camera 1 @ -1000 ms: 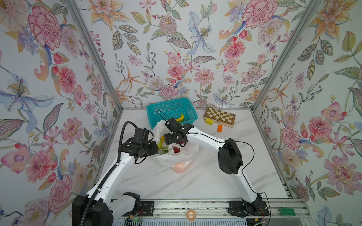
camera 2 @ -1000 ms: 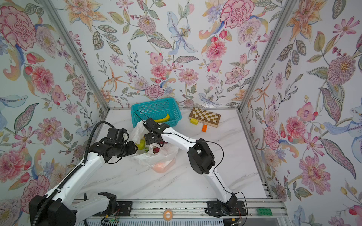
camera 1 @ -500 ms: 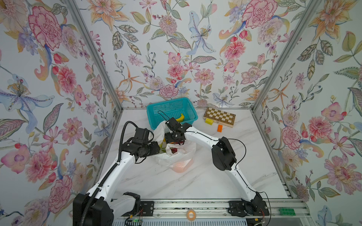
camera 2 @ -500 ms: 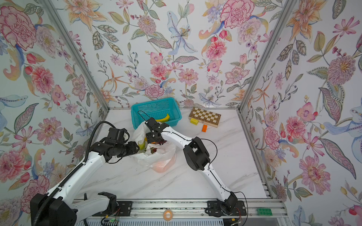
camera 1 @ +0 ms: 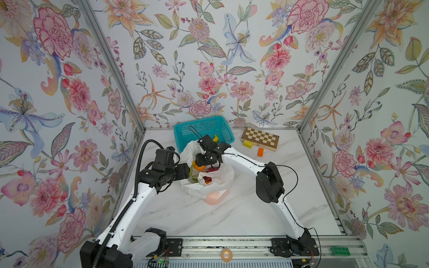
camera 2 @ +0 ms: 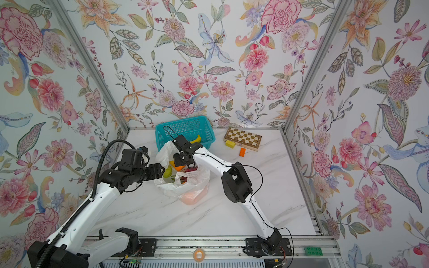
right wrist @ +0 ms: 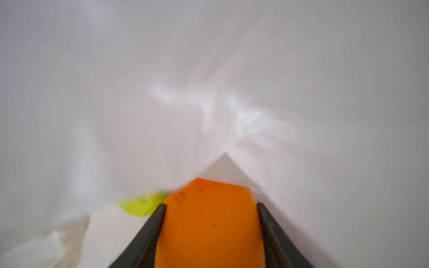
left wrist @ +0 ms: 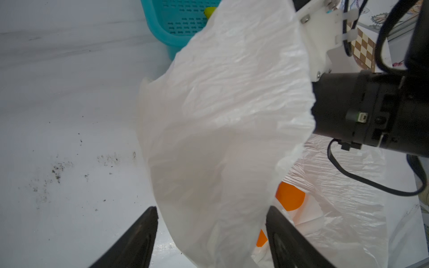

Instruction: Untie the knot of the plastic bag and take out the fruit

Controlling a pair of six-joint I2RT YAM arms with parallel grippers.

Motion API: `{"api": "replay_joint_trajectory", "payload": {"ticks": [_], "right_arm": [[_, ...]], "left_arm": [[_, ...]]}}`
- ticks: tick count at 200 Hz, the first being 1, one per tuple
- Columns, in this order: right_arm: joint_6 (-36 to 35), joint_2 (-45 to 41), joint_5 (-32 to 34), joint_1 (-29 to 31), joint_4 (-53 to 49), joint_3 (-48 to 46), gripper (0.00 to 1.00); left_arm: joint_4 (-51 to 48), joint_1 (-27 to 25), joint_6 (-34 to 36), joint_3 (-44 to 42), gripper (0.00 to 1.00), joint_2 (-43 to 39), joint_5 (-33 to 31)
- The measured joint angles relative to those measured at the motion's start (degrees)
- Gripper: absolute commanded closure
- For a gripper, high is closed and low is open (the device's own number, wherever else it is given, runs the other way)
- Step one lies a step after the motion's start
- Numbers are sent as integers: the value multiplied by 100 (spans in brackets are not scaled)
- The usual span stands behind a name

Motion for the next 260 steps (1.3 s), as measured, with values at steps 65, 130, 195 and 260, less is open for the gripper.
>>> {"api": "replay_joint_trajectory", "payload": {"ticks": [65, 130, 195, 260], "right_arm": [[-4, -658, -199, 7, 66, -273, 56], [15, -1185, -763, -28, 46, -627, 57], [251, -2188, -1268, -562, 50, -660, 58], [426, -2382, -1749, -706, 48, -308, 58]], "left_arm": [[407, 0, 350, 57, 18, -284, 101], [1451, 0, 1252, 57, 13, -800, 699], [1996, -2, 3598, 133, 3, -841, 1609], [1537, -2, 6365, 1781, 2, 581, 2124]]}}
